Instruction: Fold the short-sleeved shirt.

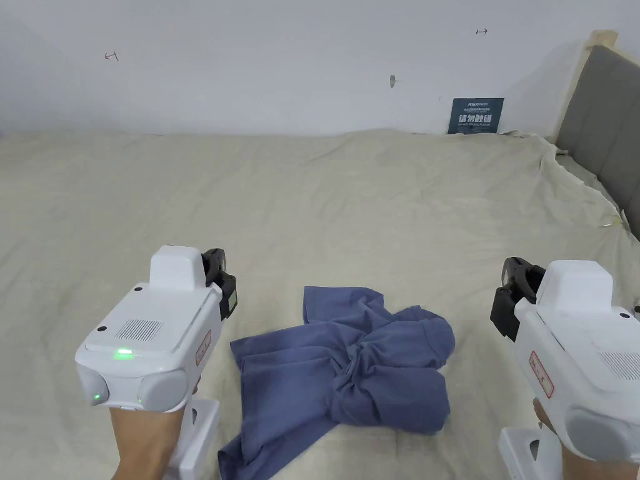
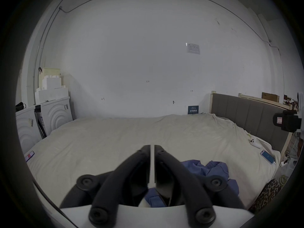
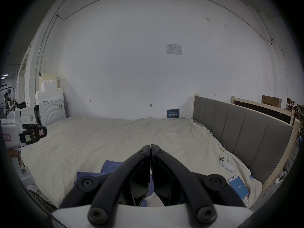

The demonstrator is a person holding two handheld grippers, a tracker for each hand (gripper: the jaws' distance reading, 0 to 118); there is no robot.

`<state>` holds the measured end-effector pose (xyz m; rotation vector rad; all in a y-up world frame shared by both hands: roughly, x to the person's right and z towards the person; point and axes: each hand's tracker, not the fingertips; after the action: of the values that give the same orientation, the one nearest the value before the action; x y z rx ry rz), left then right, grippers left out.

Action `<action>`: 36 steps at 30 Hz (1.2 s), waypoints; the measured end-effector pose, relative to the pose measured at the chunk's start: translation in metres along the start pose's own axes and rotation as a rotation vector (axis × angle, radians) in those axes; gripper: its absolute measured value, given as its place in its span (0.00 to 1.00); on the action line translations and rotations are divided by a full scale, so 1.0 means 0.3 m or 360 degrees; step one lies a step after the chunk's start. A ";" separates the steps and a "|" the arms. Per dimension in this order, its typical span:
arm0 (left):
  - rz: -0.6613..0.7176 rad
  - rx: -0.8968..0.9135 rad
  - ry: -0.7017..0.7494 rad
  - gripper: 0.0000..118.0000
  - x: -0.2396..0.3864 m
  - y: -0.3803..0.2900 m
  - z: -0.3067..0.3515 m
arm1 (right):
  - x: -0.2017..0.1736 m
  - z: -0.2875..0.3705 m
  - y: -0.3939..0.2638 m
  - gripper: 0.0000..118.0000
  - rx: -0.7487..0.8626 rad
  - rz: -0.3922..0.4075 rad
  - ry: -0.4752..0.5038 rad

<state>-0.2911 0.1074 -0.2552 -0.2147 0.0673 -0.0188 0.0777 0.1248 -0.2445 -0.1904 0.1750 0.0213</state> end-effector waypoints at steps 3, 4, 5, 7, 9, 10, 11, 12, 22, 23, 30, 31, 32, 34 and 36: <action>0.0016 -0.0023 -0.0040 0.00 -0.001 -0.022 -0.009 | -0.007 0.000 0.000 0.00 0.0005 -0.0001 0.0005; 0.0013 -0.0029 -0.0041 0.00 0.002 -0.026 -0.012 | -0.006 -0.001 -0.002 0.00 0.0006 0.0001 0.0005; 0.0009 -0.0033 -0.0044 0.00 0.004 -0.029 -0.015 | -0.007 -0.001 -0.002 0.00 0.0007 0.0001 0.0004; 0.0019 -0.0038 -0.0050 0.00 0.011 -0.025 -0.004 | -0.008 -0.001 -0.001 0.00 0.0004 -0.0001 0.0011; 0.0036 -0.0077 -0.0073 0.00 0.010 -0.027 -0.016 | -0.007 -0.001 -0.001 0.00 0.0004 -0.0001 0.0012; 0.0048 -0.0146 -0.0089 0.00 0.007 -0.034 -0.018 | -0.006 -0.002 -0.002 0.00 0.0004 0.0000 0.0011; 0.0066 -0.0227 -0.0109 0.00 0.005 -0.040 -0.028 | -0.005 -0.002 -0.003 0.00 0.0003 0.0000 0.0012; 0.0083 -0.0293 -0.0119 0.00 0.004 -0.050 -0.037 | -0.002 -0.003 -0.005 0.00 0.0000 -0.0002 0.0012; 0.0194 -0.0855 -0.0127 0.00 0.017 -0.288 -0.052 | 0.012 -0.018 -0.043 0.00 -0.0051 -0.0012 0.0013; 0.0196 -0.0890 -0.0124 0.00 0.018 -0.318 -0.048 | 0.013 -0.020 -0.047 0.00 -0.0057 -0.0012 0.0014; 0.0225 -0.1132 -0.0133 0.05 0.007 -0.493 -0.031 | 0.015 -0.032 -0.082 0.00 -0.0103 -0.0023 0.0023; 0.0232 -0.1154 -0.0117 0.16 0.005 -0.509 -0.031 | 0.014 -0.034 -0.087 0.00 -0.0110 -0.0023 0.0026; 0.0246 -0.1169 -0.0112 0.27 0.004 -0.521 -0.031 | 0.008 -0.029 -0.084 0.00 -0.0116 -0.0023 0.0028; 0.0264 -0.1205 -0.0109 0.55 0.010 -0.528 -0.023 | 0.004 -0.028 -0.089 0.00 -0.0128 -0.0023 0.0031; 0.0270 -0.1216 -0.0100 0.63 0.015 -0.542 -0.019 | 0.008 -0.032 -0.098 0.00 -0.0137 -0.0026 0.0034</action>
<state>-0.2888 -0.0527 -0.2264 -0.9720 0.0272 0.1857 0.0794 0.0943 -0.2487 -0.2780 0.1943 0.0107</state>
